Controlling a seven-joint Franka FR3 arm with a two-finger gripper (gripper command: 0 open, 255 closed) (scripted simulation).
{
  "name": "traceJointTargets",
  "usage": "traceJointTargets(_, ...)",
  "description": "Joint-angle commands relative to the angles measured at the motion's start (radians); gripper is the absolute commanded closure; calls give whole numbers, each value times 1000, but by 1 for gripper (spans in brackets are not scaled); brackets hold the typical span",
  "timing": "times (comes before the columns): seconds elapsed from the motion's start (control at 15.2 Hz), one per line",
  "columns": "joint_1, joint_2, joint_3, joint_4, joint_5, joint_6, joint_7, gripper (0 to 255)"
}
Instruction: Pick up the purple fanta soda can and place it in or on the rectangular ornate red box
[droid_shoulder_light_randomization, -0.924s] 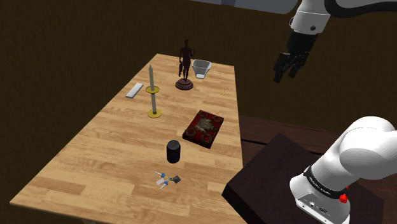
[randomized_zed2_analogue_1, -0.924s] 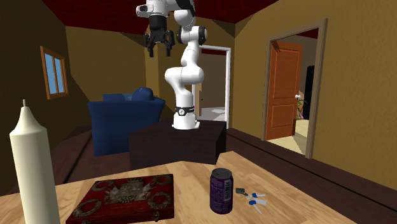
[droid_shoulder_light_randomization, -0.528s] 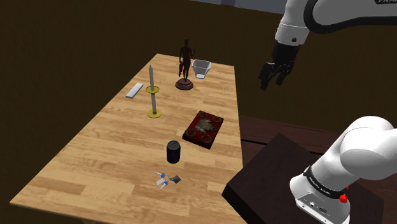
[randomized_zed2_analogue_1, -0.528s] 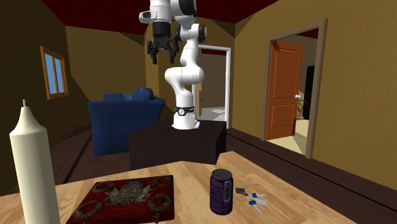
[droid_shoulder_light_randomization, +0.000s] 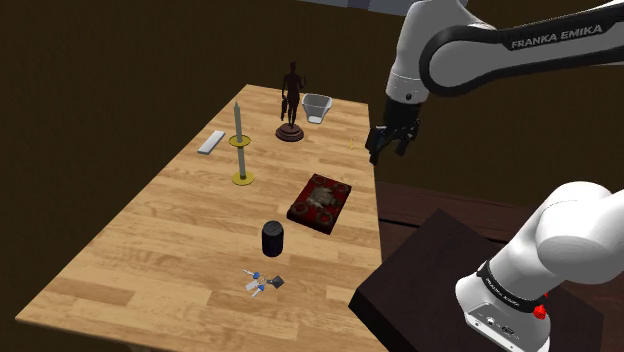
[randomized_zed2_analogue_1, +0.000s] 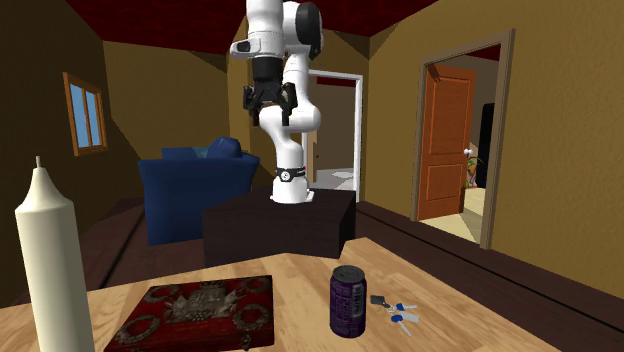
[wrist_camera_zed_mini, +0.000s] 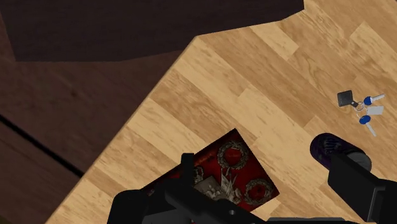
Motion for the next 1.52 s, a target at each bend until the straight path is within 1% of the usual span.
traceJointTargets(0.0, 7, 62, 24, 5, 8, 60, 31, 0)
traceJointTargets(0.4, 23, 276, 90, 61, 2, 219, 130, 0)
traceJointTargets(0.79, 42, 509, 136, 166, -52, 344, 245, 0)
traceJointTargets(1.06, 69, 668, 144, 262, -107, 403, 325, 0)
traceJointTargets(1.45, 133, 905, 125, 445, -184, 449, 427, 0)
